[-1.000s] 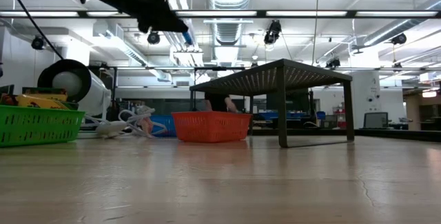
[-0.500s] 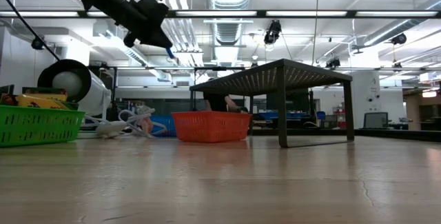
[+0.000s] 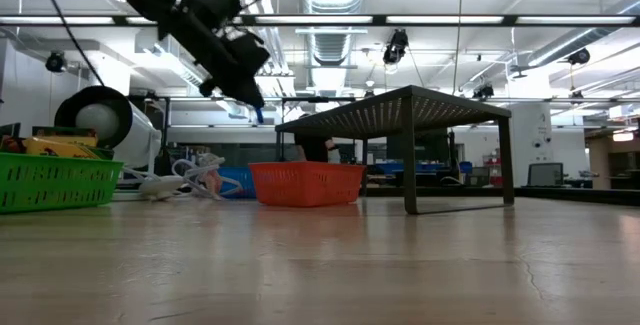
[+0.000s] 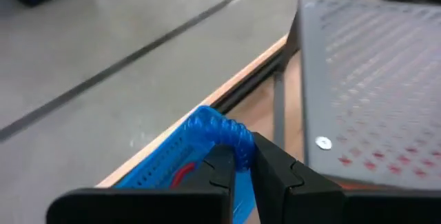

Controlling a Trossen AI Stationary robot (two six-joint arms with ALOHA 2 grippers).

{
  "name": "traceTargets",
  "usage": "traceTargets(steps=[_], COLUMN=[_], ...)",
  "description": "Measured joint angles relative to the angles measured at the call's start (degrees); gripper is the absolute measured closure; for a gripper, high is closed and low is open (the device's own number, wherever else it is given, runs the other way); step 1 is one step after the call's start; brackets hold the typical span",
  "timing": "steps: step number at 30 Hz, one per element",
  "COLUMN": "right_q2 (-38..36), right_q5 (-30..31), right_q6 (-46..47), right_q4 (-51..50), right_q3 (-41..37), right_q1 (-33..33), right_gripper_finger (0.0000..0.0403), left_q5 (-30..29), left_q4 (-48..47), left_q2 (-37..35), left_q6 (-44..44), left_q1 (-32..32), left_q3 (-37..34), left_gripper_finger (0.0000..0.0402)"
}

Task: Pick & Place Office Desk Supplies
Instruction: Put the blue spring rubber band into the blue bin

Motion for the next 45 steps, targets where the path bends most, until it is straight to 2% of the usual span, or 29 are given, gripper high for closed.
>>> traceTargets(steps=[10,15,37,45], right_q2=[0.0,0.0,-0.1,-0.1], right_q5=[0.0,0.0,0.0,0.0], right_q6=[2.7,4.2,5.2,5.2], right_q4=[-4.8,-6.9,-7.7,-7.7], right_q3=[0.0,0.0,0.0,0.0], right_q1=[0.0,0.0,0.0,0.0], right_gripper_finger=[0.0282,0.0277,0.0277,0.0279], left_q5=[0.0,-0.2,-0.2,-0.2], left_q4=[-15.3,-16.9,-19.6,-17.4], left_q2=[13.5,17.1,17.8,17.8], left_q6=[0.4,0.4,-0.7,-1.3], left_q1=[2.7,4.4,5.5,5.9], left_q3=[12.2,14.8,13.3,9.3], left_gripper_finger=[0.0369,0.0369,0.0368,0.0368])
